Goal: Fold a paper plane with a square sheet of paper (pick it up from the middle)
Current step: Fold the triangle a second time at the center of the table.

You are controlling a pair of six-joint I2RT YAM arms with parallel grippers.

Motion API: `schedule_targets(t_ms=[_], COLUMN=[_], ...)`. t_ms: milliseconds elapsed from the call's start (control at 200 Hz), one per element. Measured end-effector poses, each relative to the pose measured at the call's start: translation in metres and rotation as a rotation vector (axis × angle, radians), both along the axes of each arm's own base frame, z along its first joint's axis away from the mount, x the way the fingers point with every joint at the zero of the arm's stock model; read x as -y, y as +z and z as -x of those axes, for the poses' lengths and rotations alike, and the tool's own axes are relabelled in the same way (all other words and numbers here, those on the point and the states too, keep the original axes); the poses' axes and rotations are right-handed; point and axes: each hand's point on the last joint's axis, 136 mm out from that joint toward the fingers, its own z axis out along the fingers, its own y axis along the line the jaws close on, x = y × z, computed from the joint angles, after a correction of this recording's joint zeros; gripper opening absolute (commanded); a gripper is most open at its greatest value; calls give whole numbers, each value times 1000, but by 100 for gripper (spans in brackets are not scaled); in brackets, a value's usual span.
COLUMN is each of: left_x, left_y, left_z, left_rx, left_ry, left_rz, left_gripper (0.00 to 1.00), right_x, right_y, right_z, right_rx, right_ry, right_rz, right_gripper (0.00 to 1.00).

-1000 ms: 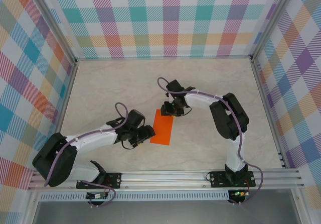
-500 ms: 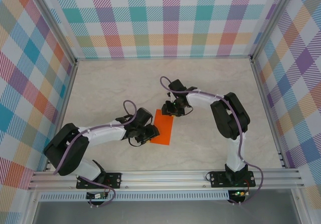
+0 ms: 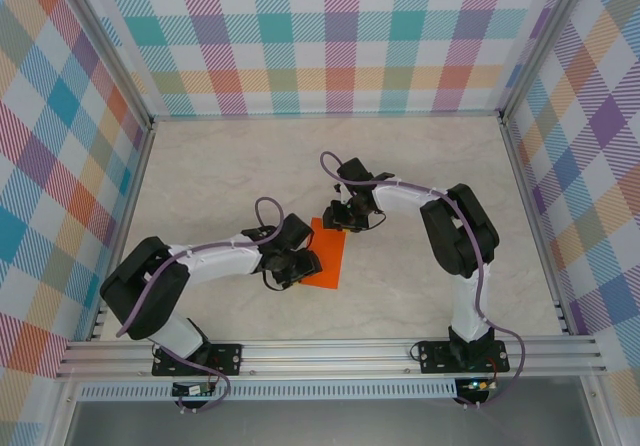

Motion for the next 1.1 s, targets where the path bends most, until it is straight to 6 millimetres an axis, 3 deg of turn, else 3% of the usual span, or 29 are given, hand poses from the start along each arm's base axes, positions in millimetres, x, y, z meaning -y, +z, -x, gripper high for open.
schedule_targets(t_ms=[480,1100], left_x=[16,9], left_y=[9,28], left_z=[-13,-6], left_rx=[29,59], left_ry=[-23,-27], left_rz=[27,58], left_gripper=[45,39], right_x=[-1,-2], right_y=[0,0], right_z=[2,2], right_rx=[-5,-7], right_ry=[4,5], right_rz=[-11,-13], right_gripper=[43,42])
